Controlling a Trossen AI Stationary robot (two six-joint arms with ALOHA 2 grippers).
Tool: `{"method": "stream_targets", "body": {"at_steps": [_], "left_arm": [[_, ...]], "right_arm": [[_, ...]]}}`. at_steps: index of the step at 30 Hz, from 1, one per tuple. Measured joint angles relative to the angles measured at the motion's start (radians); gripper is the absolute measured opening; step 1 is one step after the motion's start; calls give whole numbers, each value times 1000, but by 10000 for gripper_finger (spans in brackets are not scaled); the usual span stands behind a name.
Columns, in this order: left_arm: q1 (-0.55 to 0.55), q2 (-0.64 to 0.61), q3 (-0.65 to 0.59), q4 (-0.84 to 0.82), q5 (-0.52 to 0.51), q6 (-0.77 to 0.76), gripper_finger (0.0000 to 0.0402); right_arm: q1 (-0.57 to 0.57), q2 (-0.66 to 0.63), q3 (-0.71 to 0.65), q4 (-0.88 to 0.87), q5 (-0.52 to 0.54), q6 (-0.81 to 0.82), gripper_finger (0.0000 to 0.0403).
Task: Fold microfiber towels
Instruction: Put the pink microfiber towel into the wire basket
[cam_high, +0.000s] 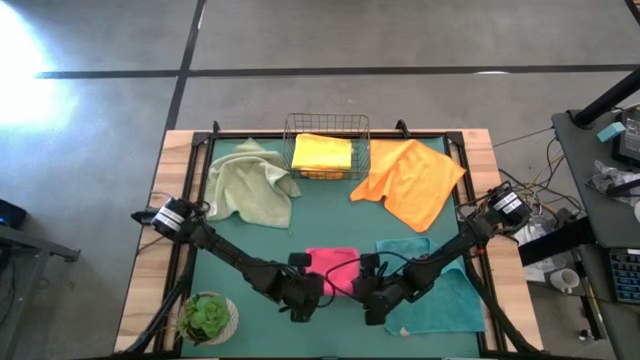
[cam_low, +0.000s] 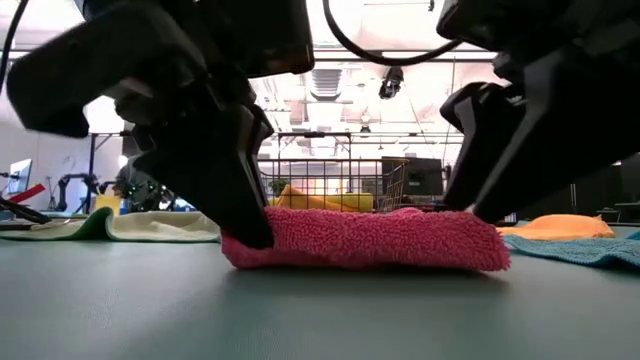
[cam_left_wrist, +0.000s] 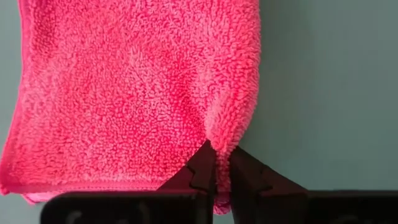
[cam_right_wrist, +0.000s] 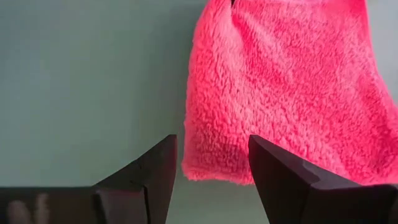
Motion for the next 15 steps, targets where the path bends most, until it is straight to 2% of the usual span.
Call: {"method": "stream_targets", "body": {"at_steps": [15], "left_arm": [[0,-5,-2,71,36,-26,13]], "right_arm": [[-11,8,-29,60,-14,-65,189]]}}
